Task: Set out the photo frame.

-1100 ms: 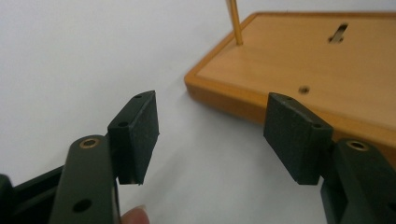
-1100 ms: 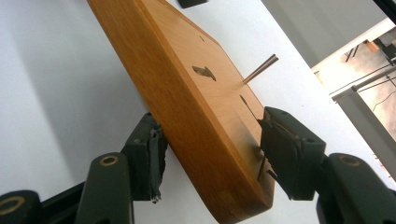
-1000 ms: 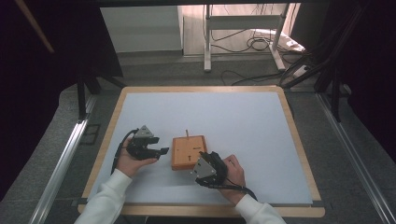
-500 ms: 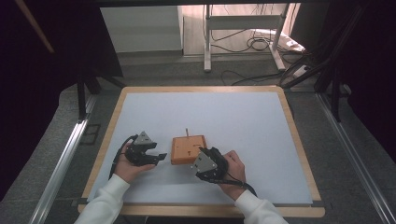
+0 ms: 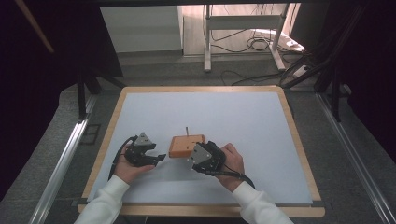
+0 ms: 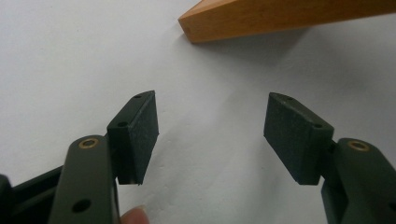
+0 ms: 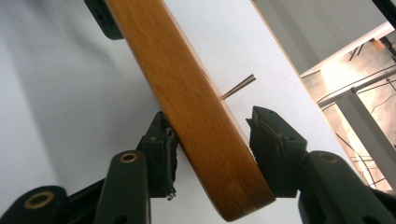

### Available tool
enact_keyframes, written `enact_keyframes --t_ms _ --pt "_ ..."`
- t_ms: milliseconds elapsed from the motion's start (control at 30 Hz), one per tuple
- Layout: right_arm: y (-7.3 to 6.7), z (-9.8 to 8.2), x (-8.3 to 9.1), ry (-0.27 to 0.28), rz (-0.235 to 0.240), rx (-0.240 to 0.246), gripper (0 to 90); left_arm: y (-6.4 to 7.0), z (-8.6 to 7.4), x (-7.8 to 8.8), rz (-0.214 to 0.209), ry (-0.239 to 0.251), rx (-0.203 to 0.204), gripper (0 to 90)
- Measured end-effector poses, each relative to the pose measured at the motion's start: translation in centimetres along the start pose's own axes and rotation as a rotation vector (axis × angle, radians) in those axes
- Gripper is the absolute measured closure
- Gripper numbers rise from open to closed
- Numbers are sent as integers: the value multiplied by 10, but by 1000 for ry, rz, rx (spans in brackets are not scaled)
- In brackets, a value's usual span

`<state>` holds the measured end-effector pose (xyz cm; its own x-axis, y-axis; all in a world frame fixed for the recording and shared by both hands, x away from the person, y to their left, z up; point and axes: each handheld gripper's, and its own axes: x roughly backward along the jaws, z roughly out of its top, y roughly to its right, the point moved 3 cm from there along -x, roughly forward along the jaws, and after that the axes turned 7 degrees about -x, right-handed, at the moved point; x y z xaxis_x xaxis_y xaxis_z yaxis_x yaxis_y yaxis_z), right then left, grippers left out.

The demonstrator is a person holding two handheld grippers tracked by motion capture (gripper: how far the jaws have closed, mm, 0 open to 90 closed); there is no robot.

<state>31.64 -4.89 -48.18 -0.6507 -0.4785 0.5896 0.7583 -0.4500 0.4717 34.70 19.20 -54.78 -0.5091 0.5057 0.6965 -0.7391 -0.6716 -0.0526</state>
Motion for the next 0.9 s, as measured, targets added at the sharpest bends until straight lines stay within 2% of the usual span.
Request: enact_keyframes --t_ms 133,367,633,700,900 --pt "1 4 -2 -5 12 45 584 0 0 0 -1 1 0 352" --pt "7 14 -6 26 48 96 638 0 0 -1 -2 2 -1 350" --pt "15 27 -12 53 59 152 683 -1 -1 -1 -3 -2 -1 349" --pt "17 29 -13 61 58 150 693 -1 -1 -1 -3 0 3 349" --pt "26 37 -11 85 80 104 697 -1 -1 -1 2 2 3 348"
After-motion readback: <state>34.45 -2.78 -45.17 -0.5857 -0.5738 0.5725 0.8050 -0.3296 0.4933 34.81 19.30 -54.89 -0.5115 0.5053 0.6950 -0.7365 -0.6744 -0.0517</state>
